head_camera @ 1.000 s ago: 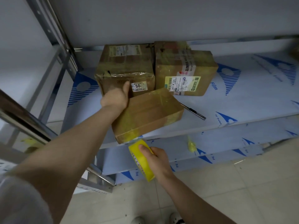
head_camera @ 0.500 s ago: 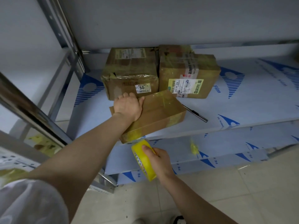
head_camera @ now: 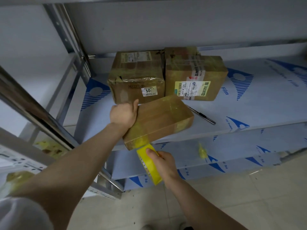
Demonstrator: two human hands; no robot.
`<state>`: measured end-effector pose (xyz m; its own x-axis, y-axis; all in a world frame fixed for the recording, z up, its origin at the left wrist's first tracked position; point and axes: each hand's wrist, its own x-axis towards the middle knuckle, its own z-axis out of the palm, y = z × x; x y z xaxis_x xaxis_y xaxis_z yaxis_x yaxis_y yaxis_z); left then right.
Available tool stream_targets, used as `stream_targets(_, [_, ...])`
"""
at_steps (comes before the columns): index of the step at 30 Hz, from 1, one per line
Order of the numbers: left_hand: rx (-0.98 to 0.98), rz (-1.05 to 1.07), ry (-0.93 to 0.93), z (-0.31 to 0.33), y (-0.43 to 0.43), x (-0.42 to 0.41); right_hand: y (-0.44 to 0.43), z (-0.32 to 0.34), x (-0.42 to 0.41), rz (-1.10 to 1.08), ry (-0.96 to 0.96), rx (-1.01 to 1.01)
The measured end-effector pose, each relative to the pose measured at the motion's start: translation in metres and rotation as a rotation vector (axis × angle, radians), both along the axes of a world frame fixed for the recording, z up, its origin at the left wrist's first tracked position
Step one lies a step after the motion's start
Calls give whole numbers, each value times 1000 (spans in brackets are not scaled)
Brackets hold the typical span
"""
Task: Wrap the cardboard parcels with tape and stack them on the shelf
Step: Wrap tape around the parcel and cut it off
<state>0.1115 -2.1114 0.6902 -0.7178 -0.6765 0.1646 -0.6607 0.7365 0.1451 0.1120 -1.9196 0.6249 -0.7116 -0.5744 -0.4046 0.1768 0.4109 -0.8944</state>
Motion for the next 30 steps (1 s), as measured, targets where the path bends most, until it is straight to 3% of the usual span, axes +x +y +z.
stream_targets(4, [-55,3,-42,1,17,3,0,0,-2,-18,-29,3])
stream_targets(6, [84,-40,-116,1,21,6,-1,2,-3,-10,-70,-9])
stream_targets(9, [464,-123,-237,26,6,18,1,7,-2,-10,-115,-24])
stream_targets(13, [540,-248,-490,32,-2,44,4,16,-1,-29,-145,-38])
stream_targets(18, [673,-208,-288,38,0,47,20,42,-3,10,-198,-43])
stream_targets(22, [1097,-178,-111,49,-8,53,44,98,-16,100,-214,-165])
stream_targets(26, [1375,-109,104,49,-7,56,37,154,-23,256,-28,-282])
stream_targets(28, [1343,-37,238,57,-6,54,21,171,-23,233,15,-284])
stream_targets(30, [1111,13,316,67,-7,44,2,184,-22,216,30,-291])
